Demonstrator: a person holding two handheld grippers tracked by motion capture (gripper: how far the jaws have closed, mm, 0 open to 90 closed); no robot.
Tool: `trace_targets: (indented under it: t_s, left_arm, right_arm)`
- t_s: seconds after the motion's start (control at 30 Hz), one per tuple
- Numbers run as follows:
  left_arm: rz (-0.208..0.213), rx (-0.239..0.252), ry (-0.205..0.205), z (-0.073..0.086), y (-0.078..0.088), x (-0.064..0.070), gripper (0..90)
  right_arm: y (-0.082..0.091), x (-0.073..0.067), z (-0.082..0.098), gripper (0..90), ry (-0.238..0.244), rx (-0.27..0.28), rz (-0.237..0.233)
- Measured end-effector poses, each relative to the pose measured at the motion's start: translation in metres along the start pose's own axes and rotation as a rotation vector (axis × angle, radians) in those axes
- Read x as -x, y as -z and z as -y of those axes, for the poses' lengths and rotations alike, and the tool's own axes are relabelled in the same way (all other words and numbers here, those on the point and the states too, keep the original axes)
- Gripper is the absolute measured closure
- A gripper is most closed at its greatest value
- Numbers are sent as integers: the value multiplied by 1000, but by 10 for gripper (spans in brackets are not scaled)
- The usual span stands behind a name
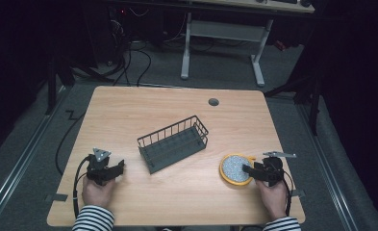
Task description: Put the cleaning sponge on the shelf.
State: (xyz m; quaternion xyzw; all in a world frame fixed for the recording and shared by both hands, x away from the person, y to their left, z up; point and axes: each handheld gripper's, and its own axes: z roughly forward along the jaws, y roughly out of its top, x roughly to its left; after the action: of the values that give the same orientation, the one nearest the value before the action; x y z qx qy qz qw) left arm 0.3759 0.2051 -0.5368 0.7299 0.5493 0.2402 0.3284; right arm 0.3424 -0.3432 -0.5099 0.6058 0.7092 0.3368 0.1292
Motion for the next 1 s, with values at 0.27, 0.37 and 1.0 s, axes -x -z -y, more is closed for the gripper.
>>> trace_targets:
  t_s: [0.27,0.37,1.0]
  left_arm:
    - [0,0,0,0,0,0,309]
    - [0,0,1,0,0,0,309]
    - [0,-1,0,0,0,0,309]
  right_arm:
    - [-1,-2,2,644,59,8,-30]
    - [-1,-2,0,730,74,0,-37]
    - [14,-4,-9,820,122,60,-85]
